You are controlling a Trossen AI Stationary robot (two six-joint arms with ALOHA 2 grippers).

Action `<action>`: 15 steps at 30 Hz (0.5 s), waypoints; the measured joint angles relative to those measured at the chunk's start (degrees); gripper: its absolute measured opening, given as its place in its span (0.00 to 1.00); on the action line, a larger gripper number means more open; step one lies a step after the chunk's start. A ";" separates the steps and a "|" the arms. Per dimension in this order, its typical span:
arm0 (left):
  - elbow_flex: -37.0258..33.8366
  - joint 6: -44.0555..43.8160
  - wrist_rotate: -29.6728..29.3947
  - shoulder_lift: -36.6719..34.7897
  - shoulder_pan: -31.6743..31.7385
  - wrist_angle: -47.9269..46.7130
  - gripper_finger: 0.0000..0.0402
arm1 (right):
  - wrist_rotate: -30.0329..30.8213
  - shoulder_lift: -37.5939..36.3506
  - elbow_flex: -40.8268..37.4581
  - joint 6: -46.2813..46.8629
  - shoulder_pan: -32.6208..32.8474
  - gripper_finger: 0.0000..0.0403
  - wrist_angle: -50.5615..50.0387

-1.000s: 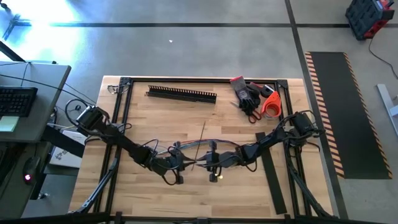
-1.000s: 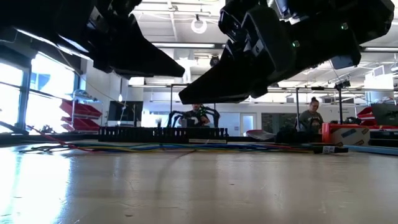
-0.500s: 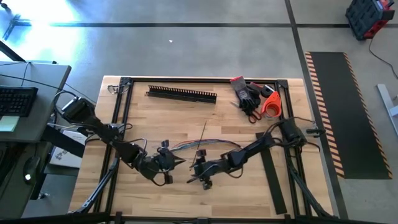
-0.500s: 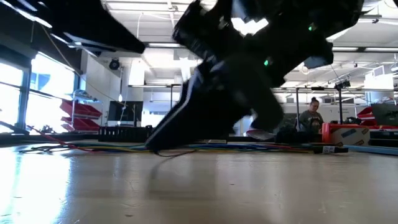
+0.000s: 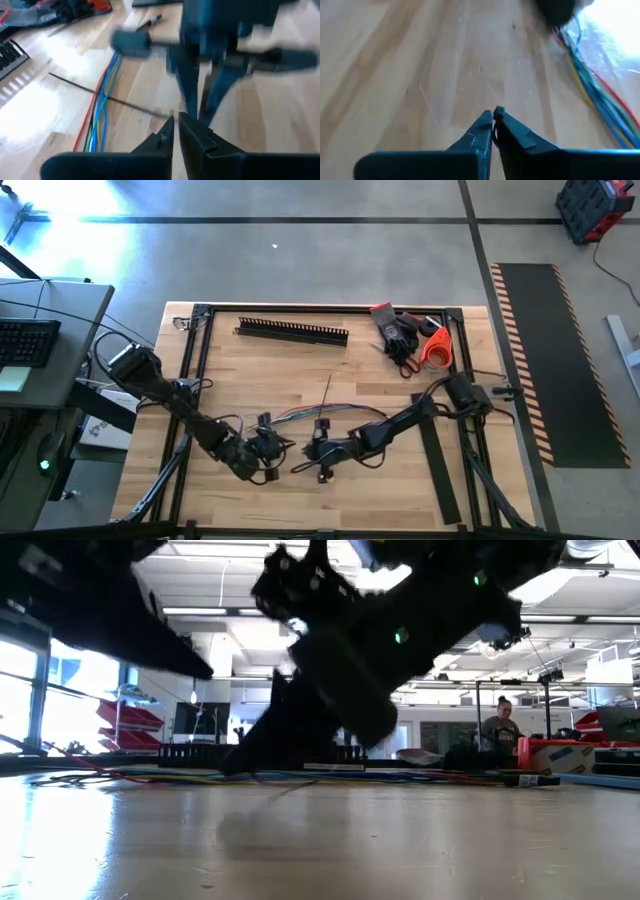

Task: Ziptie cables
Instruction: Wrap the black zip tie around the cables

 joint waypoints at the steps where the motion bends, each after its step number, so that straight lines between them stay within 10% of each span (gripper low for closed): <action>1: 0.02 0.06 0.16 0.95 0.01 0.28 0.01 | 0.18 -0.72 0.00 0.93 0.00 0.02 -0.97; 15: 0.02 13.64 2.21 14.89 4.66 26.87 0.36 | -1.96 -13.51 -13.86 5.04 0.26 0.00 15.67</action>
